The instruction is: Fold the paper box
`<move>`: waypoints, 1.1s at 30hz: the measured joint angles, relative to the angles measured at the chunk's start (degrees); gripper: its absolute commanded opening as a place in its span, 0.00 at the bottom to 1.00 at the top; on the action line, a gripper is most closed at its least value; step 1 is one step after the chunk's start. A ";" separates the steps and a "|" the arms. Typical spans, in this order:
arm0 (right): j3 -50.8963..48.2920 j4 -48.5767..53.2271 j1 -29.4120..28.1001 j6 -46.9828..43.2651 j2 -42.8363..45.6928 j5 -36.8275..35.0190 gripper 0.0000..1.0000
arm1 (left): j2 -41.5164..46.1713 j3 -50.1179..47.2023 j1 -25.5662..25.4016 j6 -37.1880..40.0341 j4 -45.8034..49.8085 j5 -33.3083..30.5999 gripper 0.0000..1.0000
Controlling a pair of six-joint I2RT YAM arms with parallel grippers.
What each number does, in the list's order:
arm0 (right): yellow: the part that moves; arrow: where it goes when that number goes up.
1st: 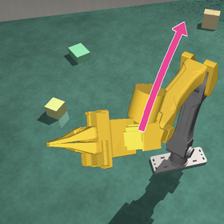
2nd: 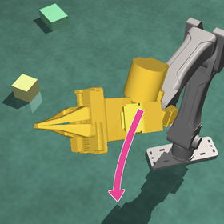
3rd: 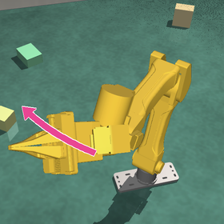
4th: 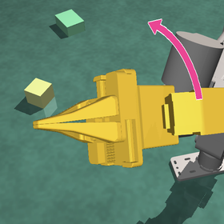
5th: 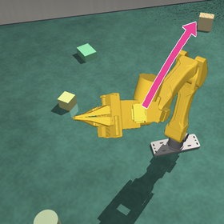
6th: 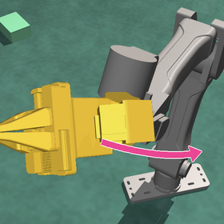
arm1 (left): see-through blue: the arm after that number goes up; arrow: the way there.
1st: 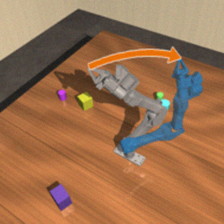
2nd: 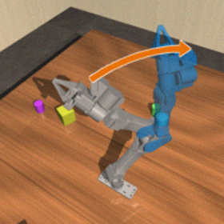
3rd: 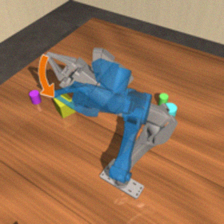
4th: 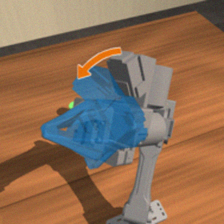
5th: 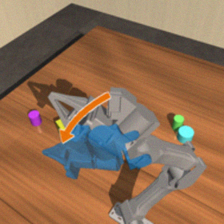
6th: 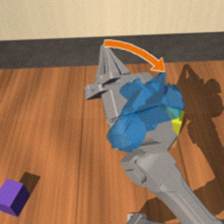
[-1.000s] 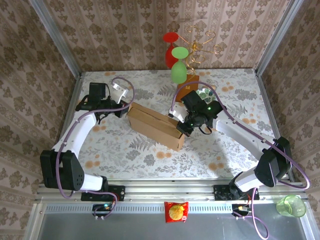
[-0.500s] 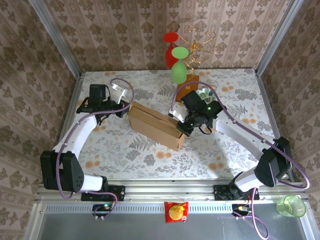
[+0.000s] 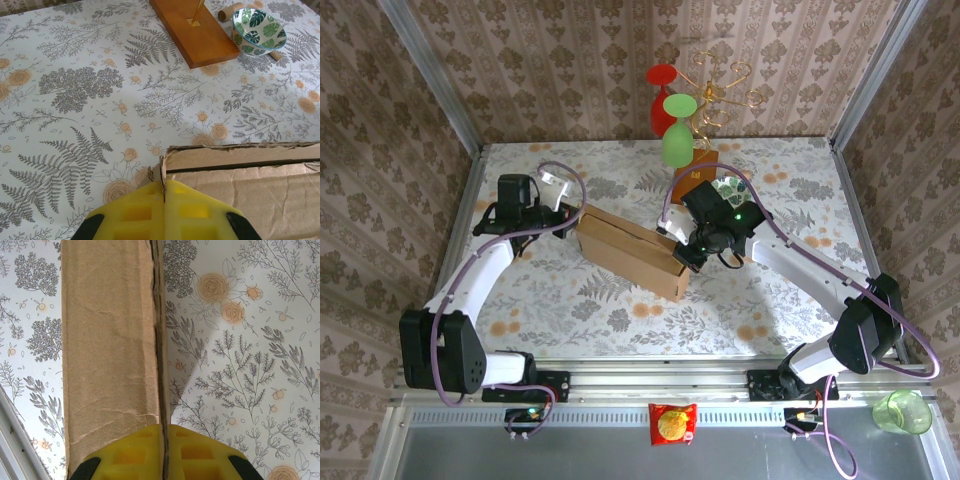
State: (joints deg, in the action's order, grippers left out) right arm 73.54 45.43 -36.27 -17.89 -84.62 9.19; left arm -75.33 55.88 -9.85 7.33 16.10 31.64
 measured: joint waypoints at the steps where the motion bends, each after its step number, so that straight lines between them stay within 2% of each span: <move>1: 0.00 0.00 0.00 0.00 0.00 -0.02 0.04 | 0.09 -0.11 -0.11 -0.33 -0.13 -0.02 0.00; 19: 0.24 0.00 0.00 0.02 0.00 -1.11 0.08 | 1.44 -3.50 -1.05 -1.90 -5.29 -1.95 0.00; 33: 0.24 -0.31 0.00 0.48 0.15 -1.60 0.18 | 3.74 -7.41 -1.62 -3.98 -9.35 -3.41 0.00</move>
State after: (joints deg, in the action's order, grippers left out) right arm 73.78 45.12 -36.27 -17.41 -84.47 7.60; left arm -71.59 48.47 -11.46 3.36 6.74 28.23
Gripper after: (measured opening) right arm 0.165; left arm 0.052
